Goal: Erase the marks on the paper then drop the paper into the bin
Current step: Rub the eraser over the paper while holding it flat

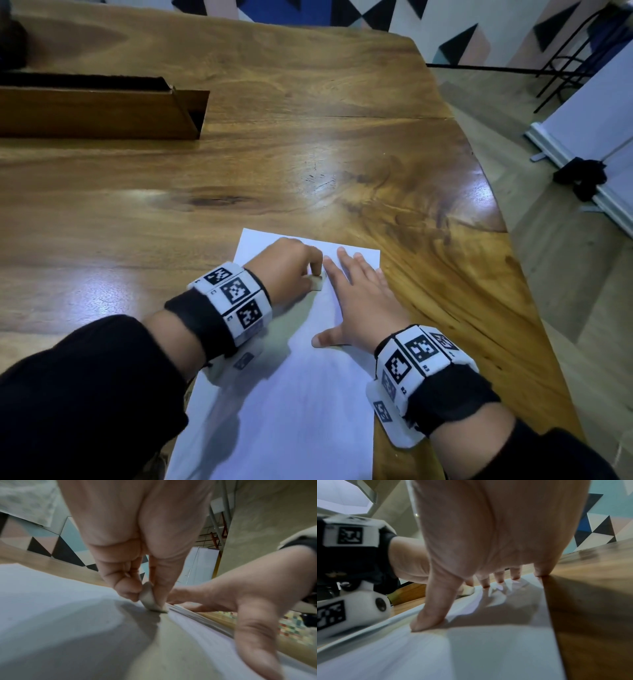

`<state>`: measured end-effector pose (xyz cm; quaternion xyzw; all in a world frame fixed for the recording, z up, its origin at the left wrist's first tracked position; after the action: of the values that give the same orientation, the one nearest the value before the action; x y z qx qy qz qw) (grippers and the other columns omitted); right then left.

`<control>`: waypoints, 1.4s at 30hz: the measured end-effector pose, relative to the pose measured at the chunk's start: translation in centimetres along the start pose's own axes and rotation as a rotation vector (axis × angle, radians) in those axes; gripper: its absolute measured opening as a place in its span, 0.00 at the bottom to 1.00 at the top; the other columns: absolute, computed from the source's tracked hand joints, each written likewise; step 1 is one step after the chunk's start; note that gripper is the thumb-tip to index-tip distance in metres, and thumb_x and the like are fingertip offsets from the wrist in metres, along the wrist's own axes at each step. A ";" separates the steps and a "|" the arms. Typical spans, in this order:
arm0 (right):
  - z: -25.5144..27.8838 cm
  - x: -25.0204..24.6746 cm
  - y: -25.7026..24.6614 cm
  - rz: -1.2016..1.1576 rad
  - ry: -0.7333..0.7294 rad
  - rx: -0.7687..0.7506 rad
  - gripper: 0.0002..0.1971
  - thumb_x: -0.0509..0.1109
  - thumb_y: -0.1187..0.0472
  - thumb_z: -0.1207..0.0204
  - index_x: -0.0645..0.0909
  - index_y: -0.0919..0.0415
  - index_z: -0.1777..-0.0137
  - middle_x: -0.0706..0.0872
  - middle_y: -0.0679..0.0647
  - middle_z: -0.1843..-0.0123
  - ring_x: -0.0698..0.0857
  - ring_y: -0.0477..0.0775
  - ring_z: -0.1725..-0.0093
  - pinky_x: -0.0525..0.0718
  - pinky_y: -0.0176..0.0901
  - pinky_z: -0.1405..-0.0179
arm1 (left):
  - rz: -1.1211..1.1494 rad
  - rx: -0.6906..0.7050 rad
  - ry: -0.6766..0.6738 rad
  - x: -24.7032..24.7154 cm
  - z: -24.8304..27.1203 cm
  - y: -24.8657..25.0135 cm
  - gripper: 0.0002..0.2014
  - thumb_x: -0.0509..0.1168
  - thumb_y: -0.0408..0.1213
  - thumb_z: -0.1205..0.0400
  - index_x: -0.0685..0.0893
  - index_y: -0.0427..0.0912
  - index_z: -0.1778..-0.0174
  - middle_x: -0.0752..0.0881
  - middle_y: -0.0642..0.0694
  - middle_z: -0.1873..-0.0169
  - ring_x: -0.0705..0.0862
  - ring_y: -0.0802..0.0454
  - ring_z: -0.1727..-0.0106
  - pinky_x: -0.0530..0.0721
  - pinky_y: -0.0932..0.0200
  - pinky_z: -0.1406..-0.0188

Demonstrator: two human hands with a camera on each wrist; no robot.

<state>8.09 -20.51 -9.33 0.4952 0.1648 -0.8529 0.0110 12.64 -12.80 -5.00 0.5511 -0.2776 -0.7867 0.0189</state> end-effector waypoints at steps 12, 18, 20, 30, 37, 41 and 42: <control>0.0 -0.1 0.0 -0.001 -0.004 0.002 0.62 0.76 0.34 0.37 0.33 0.47 0.17 0.28 0.45 0.16 0.30 0.51 0.17 0.34 0.53 0.19 | -0.017 0.002 -0.014 0.2 -0.4 0.6 0.05 0.64 0.33 0.25 0.82 0.40 0.55 0.75 0.47 0.61 0.76 0.47 0.57 0.70 0.60 0.58; 0.0 0.1 -0.1 -0.035 -0.008 -0.012 0.63 0.77 0.35 0.37 0.32 0.47 0.17 0.27 0.45 0.17 0.29 0.50 0.18 0.33 0.51 0.21 | -0.006 0.099 -0.210 3.3 3.5 0.7 0.04 0.64 0.37 0.24 0.82 0.42 0.60 0.74 0.48 0.65 0.73 0.49 0.61 0.69 0.60 0.61; 0.1 0.1 0.2 -0.058 -0.017 -0.021 0.66 0.79 0.38 0.39 0.31 0.53 0.17 0.26 0.46 0.17 0.29 0.49 0.18 0.33 0.49 0.20 | 0.018 0.075 -0.184 3.0 4.0 0.3 0.05 0.65 0.40 0.23 0.82 0.43 0.60 0.75 0.48 0.63 0.73 0.50 0.61 0.69 0.61 0.63; 0.8 -0.1 1.0 -0.036 -0.056 -0.040 0.72 0.81 0.37 0.43 0.27 0.61 0.19 0.21 0.52 0.19 0.26 0.49 0.19 0.34 0.40 0.21 | 0.011 -0.025 -0.012 -0.4 -1.5 1.1 0.05 0.65 0.35 0.26 0.83 0.38 0.57 0.85 0.45 0.63 0.79 0.45 0.58 0.71 0.61 0.61; 0.8 0.0 1.1 -0.033 -0.065 -0.028 0.72 0.80 0.37 0.41 0.26 0.61 0.19 0.20 0.52 0.20 0.25 0.49 0.20 0.33 0.41 0.21 | 0.005 0.163 -0.340 4.5 3.7 2.7 0.04 0.67 0.37 0.27 0.84 0.41 0.62 0.82 0.43 0.64 0.75 0.51 0.63 0.68 0.64 0.69; 0.8 -0.1 1.0 0.017 -0.055 -0.025 0.72 0.79 0.35 0.42 0.26 0.62 0.19 0.21 0.54 0.19 0.26 0.50 0.19 0.32 0.42 0.23 | -0.023 0.066 -0.089 1.3 -0.3 1.9 0.03 0.65 0.34 0.26 0.83 0.41 0.61 0.76 0.47 0.64 0.76 0.47 0.60 0.67 0.62 0.65; 0.8 -0.1 1.0 0.024 -0.053 -0.021 0.72 0.79 0.35 0.42 0.27 0.62 0.19 0.22 0.54 0.19 0.27 0.50 0.19 0.32 0.43 0.23 | -0.012 0.034 -0.017 0.6 -1.0 1.6 0.03 0.64 0.34 0.25 0.83 0.40 0.60 0.75 0.47 0.63 0.76 0.46 0.59 0.67 0.61 0.62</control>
<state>7.65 -21.73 -9.14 0.4743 0.1675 -0.8637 0.0306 12.88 -14.80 -5.02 0.5464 -0.2878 -0.7865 0.0025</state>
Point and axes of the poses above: each hand's wrist, its own z-axis away from the middle knuckle, its own x-axis out of the palm, y = z × x, the point moved 10 cm from there along -z, towards the middle knuckle
